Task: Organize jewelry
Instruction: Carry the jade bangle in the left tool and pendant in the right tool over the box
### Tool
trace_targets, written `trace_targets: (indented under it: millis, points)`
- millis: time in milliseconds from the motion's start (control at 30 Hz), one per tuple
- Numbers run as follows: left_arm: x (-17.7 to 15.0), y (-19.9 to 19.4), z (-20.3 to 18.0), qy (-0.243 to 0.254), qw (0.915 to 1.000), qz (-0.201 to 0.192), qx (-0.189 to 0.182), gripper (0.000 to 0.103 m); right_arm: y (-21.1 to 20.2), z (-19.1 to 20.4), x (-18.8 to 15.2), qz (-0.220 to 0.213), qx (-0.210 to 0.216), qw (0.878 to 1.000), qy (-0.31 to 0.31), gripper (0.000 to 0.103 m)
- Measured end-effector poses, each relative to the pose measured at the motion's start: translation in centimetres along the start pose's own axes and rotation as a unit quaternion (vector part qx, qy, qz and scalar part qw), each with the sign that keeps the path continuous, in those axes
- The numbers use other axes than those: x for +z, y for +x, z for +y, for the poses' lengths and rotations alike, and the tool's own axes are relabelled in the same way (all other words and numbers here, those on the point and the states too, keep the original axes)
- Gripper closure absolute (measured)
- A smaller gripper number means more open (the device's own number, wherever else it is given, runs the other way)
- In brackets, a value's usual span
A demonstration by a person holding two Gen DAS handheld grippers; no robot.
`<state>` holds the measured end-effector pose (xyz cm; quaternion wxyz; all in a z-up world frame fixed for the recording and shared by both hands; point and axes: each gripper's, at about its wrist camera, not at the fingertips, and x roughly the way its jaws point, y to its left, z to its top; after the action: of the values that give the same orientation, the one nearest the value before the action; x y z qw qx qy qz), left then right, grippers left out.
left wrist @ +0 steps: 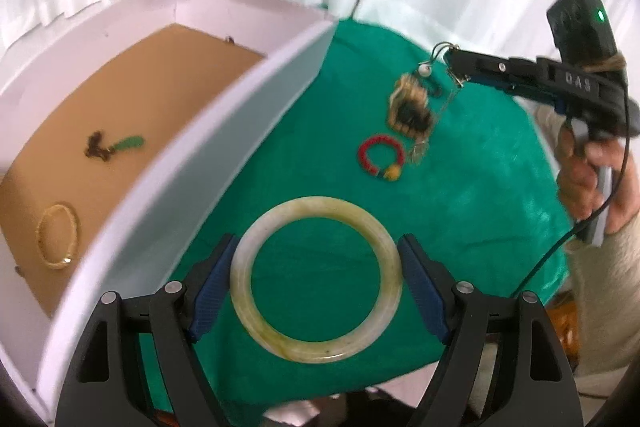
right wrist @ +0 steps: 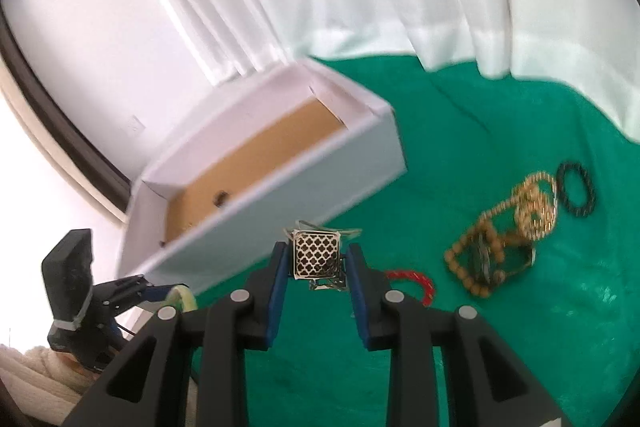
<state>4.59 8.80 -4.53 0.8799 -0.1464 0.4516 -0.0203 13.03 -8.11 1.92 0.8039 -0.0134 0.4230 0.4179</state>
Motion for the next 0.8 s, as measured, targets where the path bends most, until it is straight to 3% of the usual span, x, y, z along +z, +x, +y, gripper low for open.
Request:
trace_targets:
  millis: [233,367,600,800]
  points:
    - [2.3,-6.6,1.7,-0.024,0.9989,-0.039,-0.006,0.022,-3.0,7.1,3.5,-0.044,0.038,0.998,-0.028,0.074]
    - [3.7,-9.1,4.2,-0.039,0.9969,-0.063,0.026,0.022,-2.6,11.2,6.7,-0.061,0.062,0.995,-0.05,0.074]
    - [5.3,-10.1,10.9,-0.092,0.9879,-0.086,0.091,0.022,3.5,15.5,12.2,-0.063,0.087,0.992,-0.066,0.074]
    - [5.2,-8.0,16.8,-0.14,0.9814,-0.073,0.11,0.022,10.6,16.6,13.0,-0.04,0.091,0.993,-0.071,0.074]
